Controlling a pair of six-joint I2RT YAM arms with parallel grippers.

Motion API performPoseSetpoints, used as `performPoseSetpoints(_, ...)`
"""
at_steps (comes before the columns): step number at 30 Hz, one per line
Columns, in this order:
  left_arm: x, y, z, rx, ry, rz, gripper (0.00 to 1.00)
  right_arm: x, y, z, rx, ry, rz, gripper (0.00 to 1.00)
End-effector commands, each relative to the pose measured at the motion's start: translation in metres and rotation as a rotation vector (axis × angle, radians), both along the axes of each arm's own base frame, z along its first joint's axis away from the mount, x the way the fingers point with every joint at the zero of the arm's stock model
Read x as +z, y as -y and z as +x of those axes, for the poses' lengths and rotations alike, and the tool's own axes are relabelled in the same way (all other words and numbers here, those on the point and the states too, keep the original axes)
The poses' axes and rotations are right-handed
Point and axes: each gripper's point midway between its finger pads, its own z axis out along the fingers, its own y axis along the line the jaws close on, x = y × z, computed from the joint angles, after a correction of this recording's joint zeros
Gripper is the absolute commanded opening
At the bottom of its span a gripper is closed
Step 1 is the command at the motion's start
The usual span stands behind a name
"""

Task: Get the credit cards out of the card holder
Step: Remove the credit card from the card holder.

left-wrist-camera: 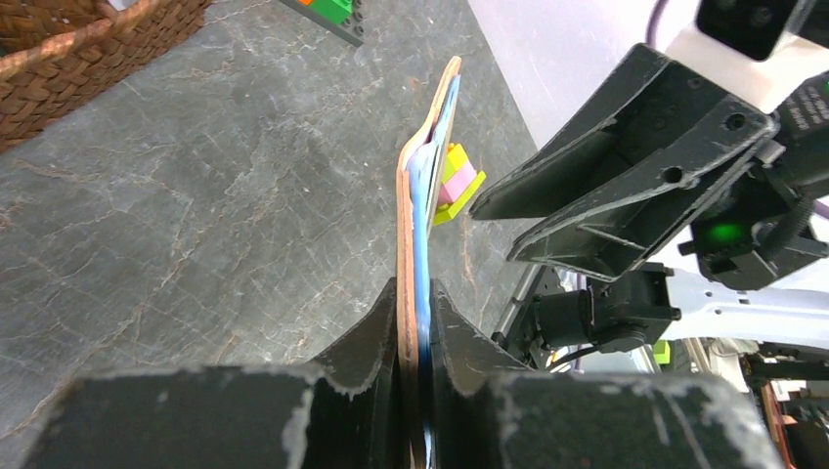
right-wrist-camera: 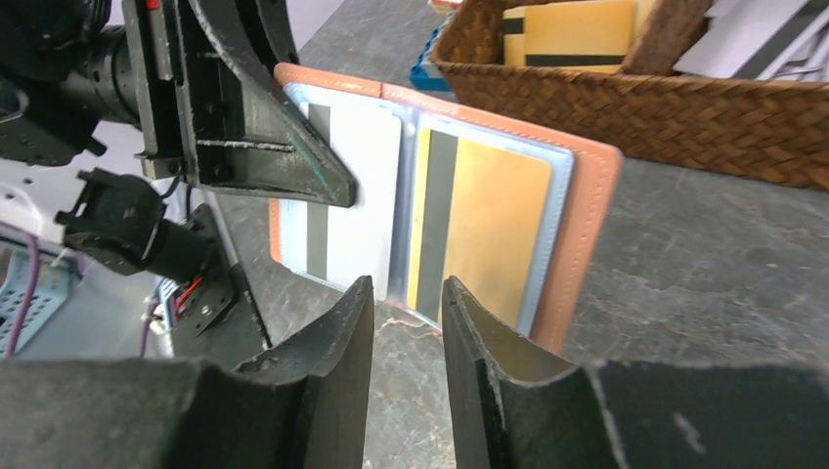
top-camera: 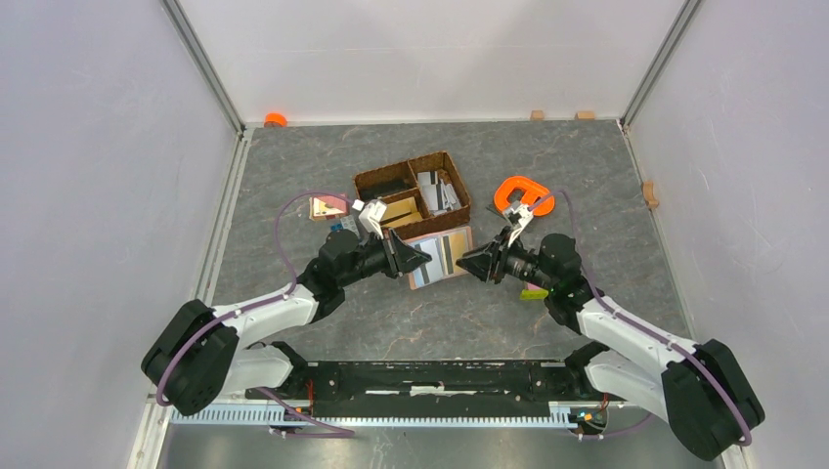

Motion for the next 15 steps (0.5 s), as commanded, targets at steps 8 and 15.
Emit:
performPoseSetpoints(8, 0.036, 0.013, -0.015, -0.118, 0.079, -0.146, 0.02, 0.018, -0.017, -0.014, 0.127, 0.003, 0.094, 0.33)
performPoseSetpoints(15, 0.045, 0.009, -0.02, -0.12, 0.12, -0.157, 0.02, 0.017, -0.018, -0.015, 0.135, -0.016, 0.096, 0.32)
